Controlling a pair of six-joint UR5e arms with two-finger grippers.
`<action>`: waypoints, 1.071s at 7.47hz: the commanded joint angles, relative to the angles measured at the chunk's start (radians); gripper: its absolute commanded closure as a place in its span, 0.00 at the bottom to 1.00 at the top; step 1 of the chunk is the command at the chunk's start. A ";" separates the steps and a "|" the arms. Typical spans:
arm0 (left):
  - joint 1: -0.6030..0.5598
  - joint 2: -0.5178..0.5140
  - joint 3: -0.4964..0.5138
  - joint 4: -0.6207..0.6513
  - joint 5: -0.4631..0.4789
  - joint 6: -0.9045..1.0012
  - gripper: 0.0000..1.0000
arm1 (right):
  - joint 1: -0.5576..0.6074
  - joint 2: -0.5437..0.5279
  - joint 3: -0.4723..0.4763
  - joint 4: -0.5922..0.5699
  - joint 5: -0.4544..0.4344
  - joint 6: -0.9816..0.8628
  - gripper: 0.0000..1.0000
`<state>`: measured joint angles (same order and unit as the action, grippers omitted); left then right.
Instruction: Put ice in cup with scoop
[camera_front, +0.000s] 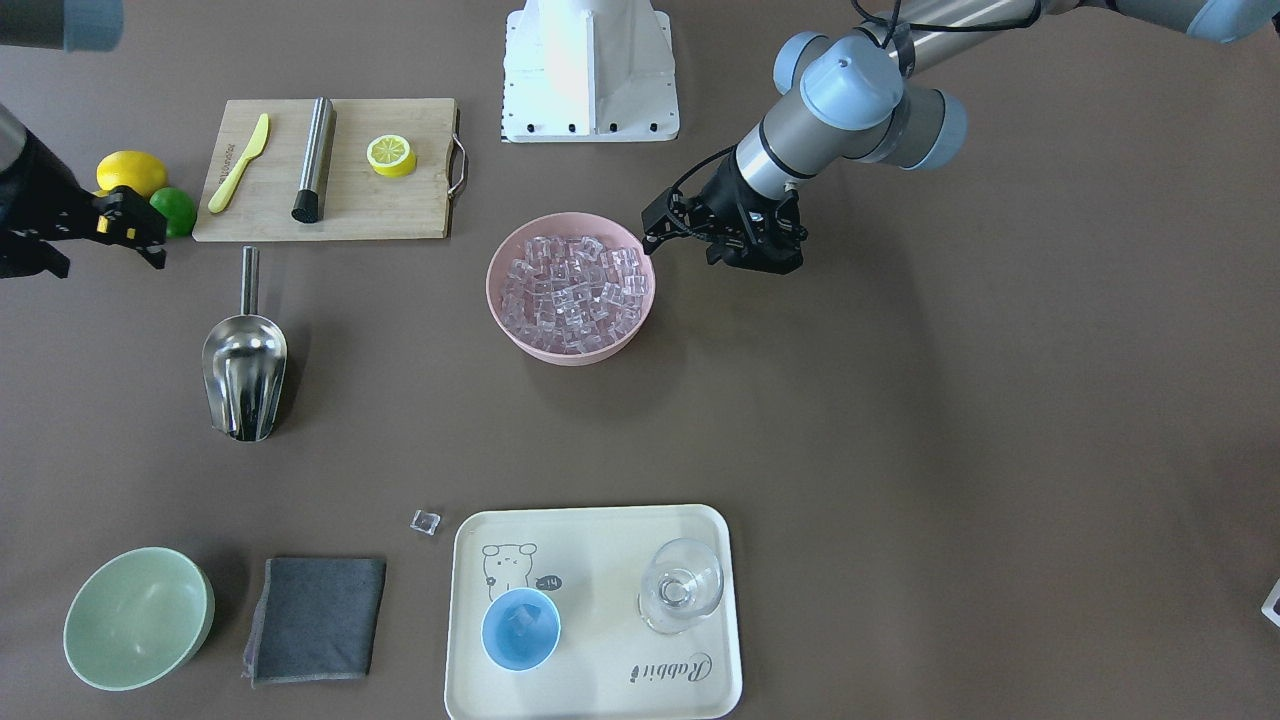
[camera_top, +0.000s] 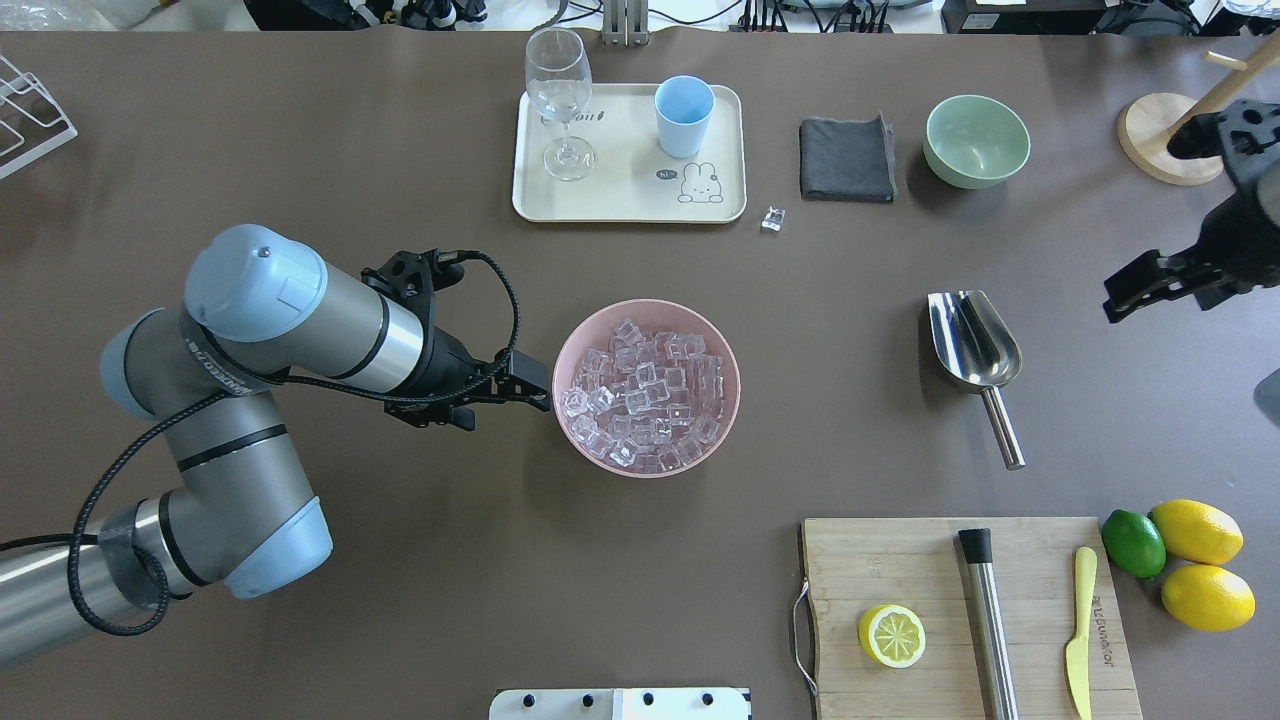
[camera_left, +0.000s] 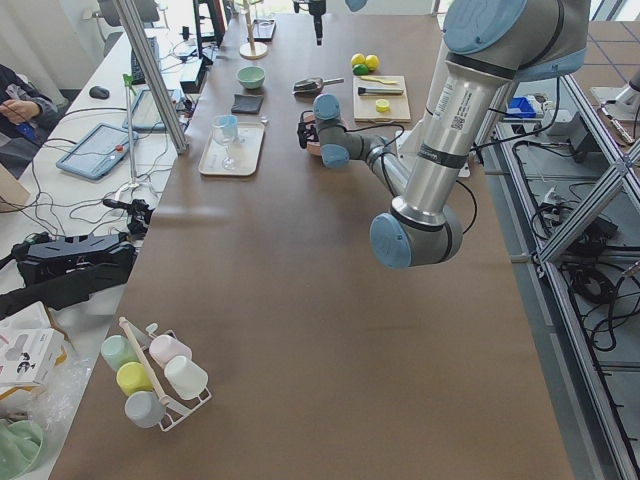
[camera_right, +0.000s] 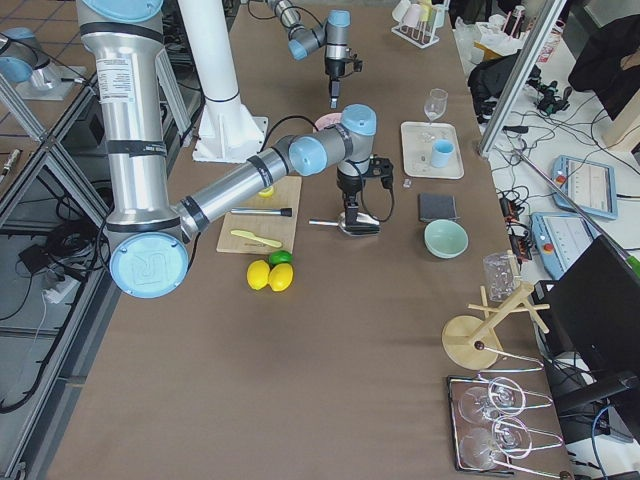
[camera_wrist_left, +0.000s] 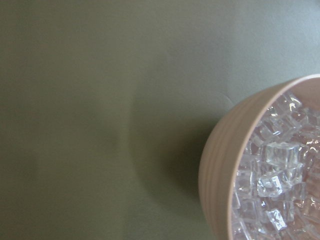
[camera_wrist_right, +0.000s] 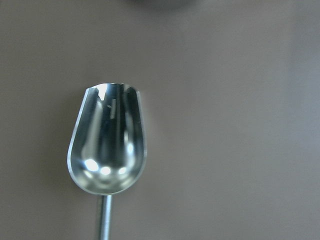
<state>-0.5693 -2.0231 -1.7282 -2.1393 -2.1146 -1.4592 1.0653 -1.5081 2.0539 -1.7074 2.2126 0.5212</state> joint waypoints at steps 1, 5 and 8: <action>-0.062 0.116 -0.146 0.138 -0.015 0.005 0.03 | 0.300 0.003 -0.081 -0.154 0.066 -0.429 0.00; -0.384 0.378 -0.180 0.249 -0.293 0.520 0.03 | 0.531 -0.023 -0.409 -0.158 0.147 -0.816 0.00; -0.634 0.555 -0.162 0.450 -0.323 1.002 0.03 | 0.532 -0.032 -0.414 -0.153 0.134 -0.811 0.00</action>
<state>-1.0691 -1.5553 -1.9043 -1.8039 -2.4322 -0.7476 1.5951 -1.5342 1.6480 -1.8621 2.3486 -0.2904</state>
